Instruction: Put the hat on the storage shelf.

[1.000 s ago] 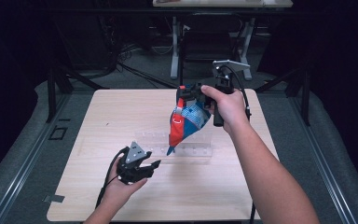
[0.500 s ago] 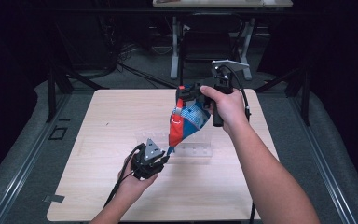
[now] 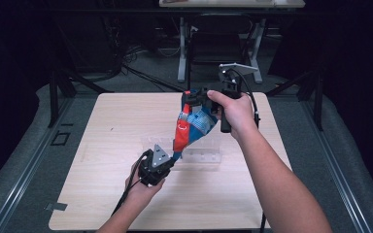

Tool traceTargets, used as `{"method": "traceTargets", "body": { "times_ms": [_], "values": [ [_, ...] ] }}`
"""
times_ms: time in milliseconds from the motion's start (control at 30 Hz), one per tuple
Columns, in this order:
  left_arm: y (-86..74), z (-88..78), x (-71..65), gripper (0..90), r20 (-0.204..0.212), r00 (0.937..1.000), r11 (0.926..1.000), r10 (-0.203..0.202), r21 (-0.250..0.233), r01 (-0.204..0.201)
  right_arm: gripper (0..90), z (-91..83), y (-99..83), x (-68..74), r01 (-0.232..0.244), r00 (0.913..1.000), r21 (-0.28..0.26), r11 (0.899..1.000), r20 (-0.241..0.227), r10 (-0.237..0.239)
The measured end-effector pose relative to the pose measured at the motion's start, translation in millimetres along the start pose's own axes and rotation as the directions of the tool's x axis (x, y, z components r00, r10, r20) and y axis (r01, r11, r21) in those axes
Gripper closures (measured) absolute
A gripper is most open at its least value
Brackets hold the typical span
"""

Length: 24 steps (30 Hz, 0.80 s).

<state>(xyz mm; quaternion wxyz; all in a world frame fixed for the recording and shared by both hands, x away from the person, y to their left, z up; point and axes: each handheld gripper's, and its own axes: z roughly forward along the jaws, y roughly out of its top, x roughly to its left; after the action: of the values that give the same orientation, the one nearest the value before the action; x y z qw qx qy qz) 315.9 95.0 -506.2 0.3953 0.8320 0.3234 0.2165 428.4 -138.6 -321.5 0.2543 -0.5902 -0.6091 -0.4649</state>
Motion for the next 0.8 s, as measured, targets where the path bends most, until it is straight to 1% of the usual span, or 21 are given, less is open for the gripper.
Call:
{"method": "traceTargets", "body": {
  "times_ms": [133,200,300,333,367,400,433,467,500,533,567,633,667,767,800],
  "values": [
    [-2.6,0.9,1.5,87.2,-0.002,1.0000,1.0000,-0.006,-0.004,0.006,77.2,3.5,-0.1,-4.0,-0.008,1.0000,0.003,1.000,0.001,0.008],
    [-5.4,2.1,2.7,87.3,-0.001,0.9998,0.9998,-0.018,-0.008,0.018,77.2,6.4,-0.5,-7.6,-0.013,0.9999,0.008,1.000,0.002,0.013],
    [-9.3,3.5,4.5,87.0,0.003,0.9994,0.9994,-0.035,-0.006,0.035,77.2,8.8,-0.8,-9.3,-0.016,0.9999,0.011,1.000,0.006,0.016],
    [-10.8,4.3,5.2,85.2,0.001,0.9990,0.9990,-0.045,-0.003,0.045,77.2,10.4,-0.9,-10.3,-0.019,0.9998,0.020,1.000,0.006,0.019],
    [-10.8,4.3,5.2,80.9,0.001,0.9990,0.9990,-0.045,-0.003,0.045,77.2,10.4,-0.9,-10.3,-0.019,0.9998,0.020,1.000,0.006,0.019],
    [-12.6,4.4,6.6,76.5,0.019,0.9971,0.9971,-0.073,-0.018,0.073,77.1,12.8,-1.2,-12.0,-0.017,0.9998,0.025,1.000,0.007,0.017],
    [-12.6,4.4,6.6,74.2,0.019,0.9971,0.9971,-0.073,-0.018,0.073,77.1,13.7,-1.4,-12.6,-0.021,0.9998,0.024,0.999,0.005,0.021],
    [-13.4,2.9,7.7,74.2,0.027,0.9958,0.9955,-0.088,-0.034,0.089,77.1,13.7,-1.4,-12.6,-0.021,0.9998,0.024,0.999,0.005,0.021],
    [-13.2,1.0,7.9,72.4,0.021,0.9958,0.9951,-0.089,-0.041,0.090,77.1,15.6,-2.0,-15.6,-0.016,0.9998,0.033,0.999,0.010,0.015],
    [-13.2,1.0,7.9,71.8,0.021,0.9958,0.9951,-0.089,-0.041,0.090,77.1,15.6,-2.0,-15.6,-0.016,0.9998,0.033,0.999,0.010,0.015],
    [-13.0,-0.2,8.1,71.8,0.020,0.9958,0.9948,-0.090,-0.048,0.091,77.1,16.9,-2.3,-16.5,-0.026,0.9996,0.029,0.999,0.010,0.025],
    [-12.5,-2.3,8.1,70.7,0.017,0.9958,0.9938,-0.090,-0.064,0.091,77.1,18.7,-2.7,-20.0,-0.027,0.9995,0.030,0.999,0.014,0.027],
    [-11.7,-4.4,8.6,70.6,0.014,0.9966,0.9945,-0.082,-0.065,0.083,77.0,19.8,-3.3,-22.4,-0.028,0.9994,0.032,0.999,0.021,0.028],
    [-11.8,-5.9,9.1,69.7,0.017,0.9962,0.9941,-0.085,-0.065,0.086,77.0,20.4,-3.9,-23.6,-0.031,0.9990,0.037,0.999,0.035,0.030],
    [-11.9,-6.8,9.5,69.0,0.016,0.9962,0.9943,-0.085,-0.064,0.086,76.9,20.7,-4.7,-24.5,-0.023,0.9988,0.036,0.999,0.044,0.022]
  ]
}}
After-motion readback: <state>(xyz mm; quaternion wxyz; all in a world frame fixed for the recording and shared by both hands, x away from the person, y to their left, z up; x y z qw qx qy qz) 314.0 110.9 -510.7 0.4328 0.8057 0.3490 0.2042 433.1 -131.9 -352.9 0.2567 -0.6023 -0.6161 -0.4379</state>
